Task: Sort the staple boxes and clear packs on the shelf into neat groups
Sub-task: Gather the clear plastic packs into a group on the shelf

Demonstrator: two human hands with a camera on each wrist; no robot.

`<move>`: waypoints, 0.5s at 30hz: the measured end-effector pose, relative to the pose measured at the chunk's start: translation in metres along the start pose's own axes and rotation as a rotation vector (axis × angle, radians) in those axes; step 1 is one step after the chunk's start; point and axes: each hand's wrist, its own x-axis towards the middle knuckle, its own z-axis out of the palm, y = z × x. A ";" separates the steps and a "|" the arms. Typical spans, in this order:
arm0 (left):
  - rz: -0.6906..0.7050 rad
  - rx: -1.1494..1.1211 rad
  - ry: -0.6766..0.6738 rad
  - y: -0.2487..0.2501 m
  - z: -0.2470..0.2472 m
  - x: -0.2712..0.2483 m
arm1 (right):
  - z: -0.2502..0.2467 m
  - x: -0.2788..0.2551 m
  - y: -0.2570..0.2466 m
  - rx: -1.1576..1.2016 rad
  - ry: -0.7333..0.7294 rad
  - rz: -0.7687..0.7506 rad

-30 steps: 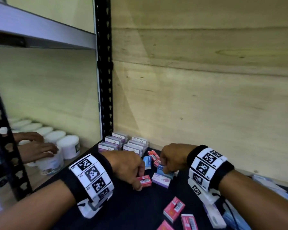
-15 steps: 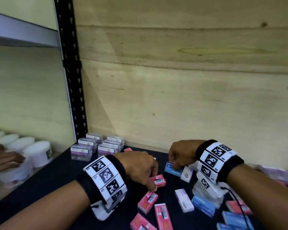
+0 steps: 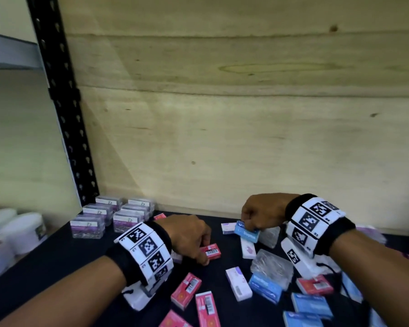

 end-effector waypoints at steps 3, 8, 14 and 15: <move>-0.013 0.031 -0.028 0.004 -0.006 0.009 | -0.001 -0.015 0.015 0.011 0.012 0.024; -0.033 0.077 0.021 0.019 -0.022 0.022 | 0.005 -0.035 0.040 0.057 -0.011 0.067; 0.154 0.106 0.134 0.050 -0.036 0.047 | 0.013 -0.055 0.061 0.106 -0.002 0.110; 0.182 0.112 0.146 0.056 -0.038 0.052 | 0.013 -0.057 0.063 0.097 0.003 0.110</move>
